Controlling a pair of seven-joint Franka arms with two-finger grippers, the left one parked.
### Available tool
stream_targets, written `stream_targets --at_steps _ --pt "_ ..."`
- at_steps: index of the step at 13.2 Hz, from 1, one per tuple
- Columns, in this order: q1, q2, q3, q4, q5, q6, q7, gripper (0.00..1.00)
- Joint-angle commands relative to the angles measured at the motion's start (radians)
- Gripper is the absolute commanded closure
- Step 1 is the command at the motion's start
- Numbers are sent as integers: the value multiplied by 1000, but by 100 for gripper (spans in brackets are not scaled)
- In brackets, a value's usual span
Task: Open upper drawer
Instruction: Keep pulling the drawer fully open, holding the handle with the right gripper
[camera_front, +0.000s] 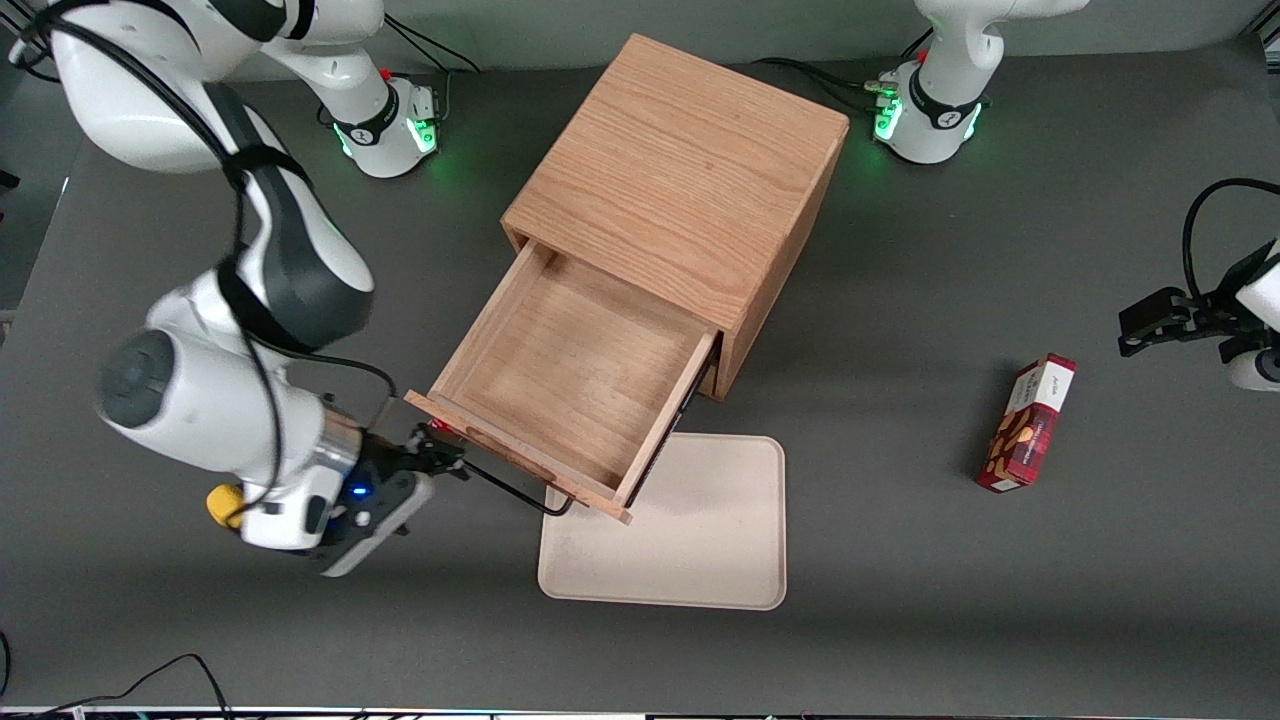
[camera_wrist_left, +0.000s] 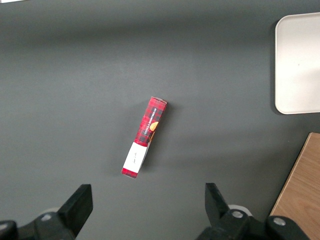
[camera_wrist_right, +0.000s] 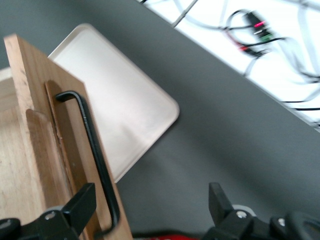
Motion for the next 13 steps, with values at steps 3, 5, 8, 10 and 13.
stream_targets --at_steps 3,5,8,10,13 --pt "-74 -368 -189 -285 198 -78 -11 0" --pt "-82 -465 -269 -365 205 -137 -5 0" --pt "-155 -607 -279 -497 188 -220 152 0" --pt "-182 -730 -279 -633 186 -237 299 0" --pt "-180 -771 -276 -651 136 -283 395 0"
